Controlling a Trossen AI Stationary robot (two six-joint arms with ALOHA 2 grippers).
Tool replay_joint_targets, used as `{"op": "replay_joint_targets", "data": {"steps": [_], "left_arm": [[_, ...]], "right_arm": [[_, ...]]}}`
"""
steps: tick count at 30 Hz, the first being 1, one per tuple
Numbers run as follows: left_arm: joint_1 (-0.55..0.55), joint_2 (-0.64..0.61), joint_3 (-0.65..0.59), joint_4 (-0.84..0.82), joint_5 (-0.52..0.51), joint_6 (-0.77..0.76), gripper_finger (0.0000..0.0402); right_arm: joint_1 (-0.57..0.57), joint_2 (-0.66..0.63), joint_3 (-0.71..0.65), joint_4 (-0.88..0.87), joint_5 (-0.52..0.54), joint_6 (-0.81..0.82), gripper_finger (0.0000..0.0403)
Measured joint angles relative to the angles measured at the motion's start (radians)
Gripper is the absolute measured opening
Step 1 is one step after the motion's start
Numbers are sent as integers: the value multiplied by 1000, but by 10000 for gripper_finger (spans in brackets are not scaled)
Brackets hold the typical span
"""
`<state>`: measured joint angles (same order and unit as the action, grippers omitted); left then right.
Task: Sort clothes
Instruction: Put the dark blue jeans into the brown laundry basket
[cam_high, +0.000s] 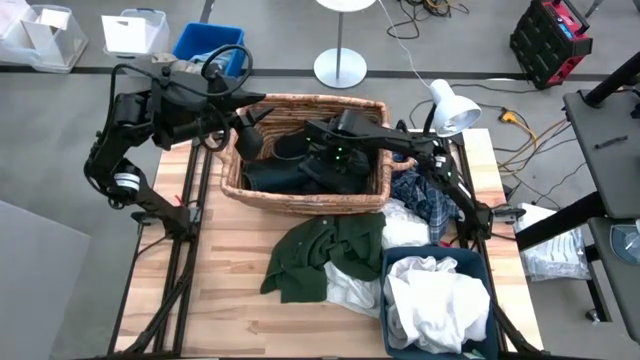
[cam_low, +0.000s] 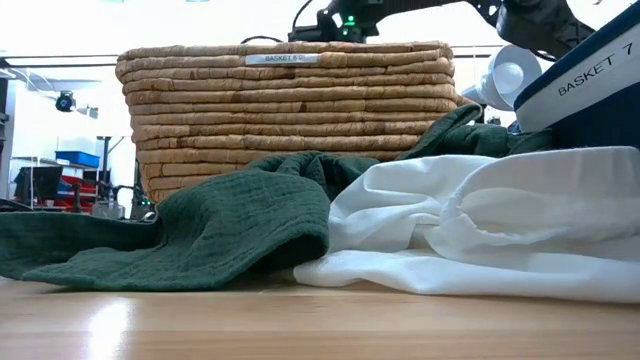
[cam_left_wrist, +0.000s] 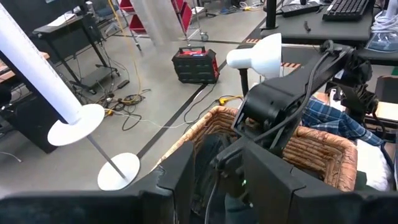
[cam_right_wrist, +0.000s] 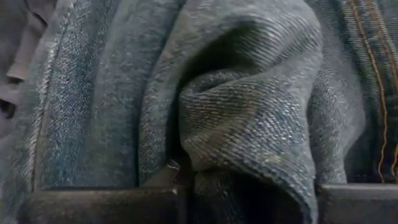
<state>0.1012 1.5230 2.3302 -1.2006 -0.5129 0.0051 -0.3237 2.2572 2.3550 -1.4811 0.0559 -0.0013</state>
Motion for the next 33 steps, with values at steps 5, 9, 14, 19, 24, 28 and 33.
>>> {"op": "replay_joint_targets", "data": {"steps": [5, 9, 14, 19, 24, 28, 33], "left_arm": [[0, 0, 0, 0, 0, 0, 116], [0, 0, 0, 1, -1, 0, 116], [0, 0, 0, 1, -1, 0, 116], [0, 0, -1, 2, -1, 0, 116], [0, 0, -1, 2, -1, 0, 116], [0, 0, -1, 2, -1, 0, 116], [0, 0, -3, -12, -1, 2, 116]], "right_arm": [[0, 40, 0, 2, -1, -35, 53], [-2, 59, -1, 4, -8, -52, 53], [-2, 69, -2, 14, -9, -74, 53], [-2, 69, -3, 21, -7, -78, 53], [-1, 57, -3, 24, -11, -84, 157], [-1, 42, -4, 29, -7, -59, 256], [-1, -14, -8, 21, -5, -15, 310]]}}
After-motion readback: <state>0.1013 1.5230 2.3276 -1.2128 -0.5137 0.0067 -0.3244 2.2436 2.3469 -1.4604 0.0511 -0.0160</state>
